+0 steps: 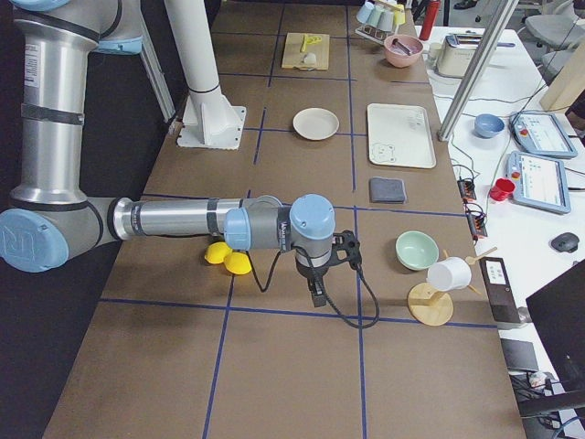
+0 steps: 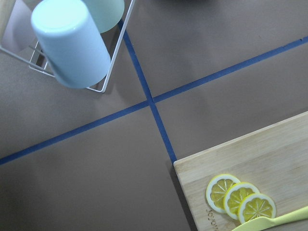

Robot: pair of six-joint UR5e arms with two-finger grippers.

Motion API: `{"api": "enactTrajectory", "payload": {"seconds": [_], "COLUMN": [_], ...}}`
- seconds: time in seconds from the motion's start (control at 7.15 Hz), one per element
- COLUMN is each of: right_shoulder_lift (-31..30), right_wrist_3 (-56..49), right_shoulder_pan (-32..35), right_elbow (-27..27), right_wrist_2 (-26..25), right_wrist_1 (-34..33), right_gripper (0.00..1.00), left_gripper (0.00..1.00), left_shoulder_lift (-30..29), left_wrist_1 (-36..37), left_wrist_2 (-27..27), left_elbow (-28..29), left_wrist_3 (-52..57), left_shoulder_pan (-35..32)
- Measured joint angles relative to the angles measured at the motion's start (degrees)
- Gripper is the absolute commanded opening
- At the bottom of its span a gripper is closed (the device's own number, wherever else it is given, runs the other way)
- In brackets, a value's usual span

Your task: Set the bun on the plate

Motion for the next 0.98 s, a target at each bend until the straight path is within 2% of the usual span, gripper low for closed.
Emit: {"api": "enactTrajectory", "payload": {"seconds": [0.14, 0.42, 0.7, 0.84, 0.98], "right_shoulder_lift": [-0.5, -0.6, -0.7, -0.8, -0.8], "right_wrist_3": [0.1, 0.3, 0.3, 0.3, 0.3], "right_shoulder_pan": [0.8, 1.0, 1.1, 1.1, 1.1], "right_elbow": [-0.1, -0.2, -0.2, -0.2, -0.2], "right_wrist_2": [0.1, 0.2, 0.3, 0.4, 0.4], "right_wrist_1": [-0.1, -0.1, 0.0, 0.0, 0.0], "right_gripper": [1.0, 1.0, 1.0, 1.0, 1.0], "left_gripper": [1.0, 1.0, 1.0, 1.0, 1.0], "left_shoulder_lift": [0.0, 0.0, 0.8, 1.7, 2.4], "left_wrist_1": [-2.8, -8.5, -17.2, -22.6, -26.2], "left_wrist_2": [-1.2, -3.1, -3.4, -1.9, 2.2], "left_elbow": [-0.3, -1.1, -3.0, -3.8, -5.4], "left_wrist_3": [-1.7, -7.6, -25.5, -34.3, -42.7], "left_shoulder_pan": [0.5, 6.2, 13.9, 17.8, 22.8]}}
